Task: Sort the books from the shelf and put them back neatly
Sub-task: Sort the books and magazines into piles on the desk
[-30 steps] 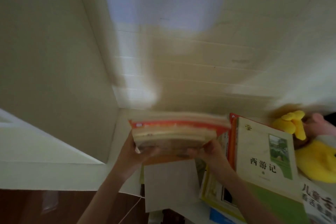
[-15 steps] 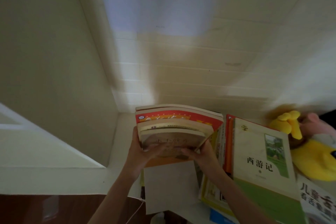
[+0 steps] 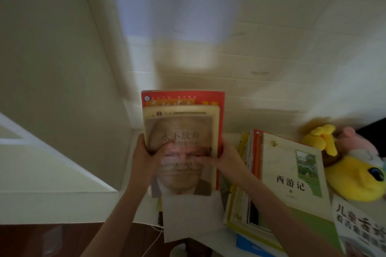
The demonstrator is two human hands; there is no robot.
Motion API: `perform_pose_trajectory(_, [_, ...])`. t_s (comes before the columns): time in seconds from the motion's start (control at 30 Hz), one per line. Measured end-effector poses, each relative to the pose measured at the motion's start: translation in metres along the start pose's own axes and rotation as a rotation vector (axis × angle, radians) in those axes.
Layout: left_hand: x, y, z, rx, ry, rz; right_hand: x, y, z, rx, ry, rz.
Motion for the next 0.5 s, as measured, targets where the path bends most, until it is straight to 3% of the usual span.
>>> perform_pose_trajectory(0.17, [0.026,0.032,-0.015,-0.052,0.05,0.093,-0.025,-0.032,0.008,0.179,-0.244,-0.105])
perform_pose_trajectory(0.33, [0.068,0.049,-0.036,-0.112,0.187,0.133,-0.089,-0.007,0.026,-0.18,-0.551,-0.399])
perform_pose_trajectory(0.5, [0.077,0.054,-0.039,-0.15,0.23,0.108,-0.12,-0.008,0.017,-0.138,-0.71,-0.354])
Point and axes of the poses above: each hand's wrist, its own z-axis towards the middle knuckle, its own y-axis out of the back of the hand, x = y × z, the point moved 7 cm from there along z, towards the middle knuckle, and after that the axes turned 14 degrees about -y, right-handed, at the moved point
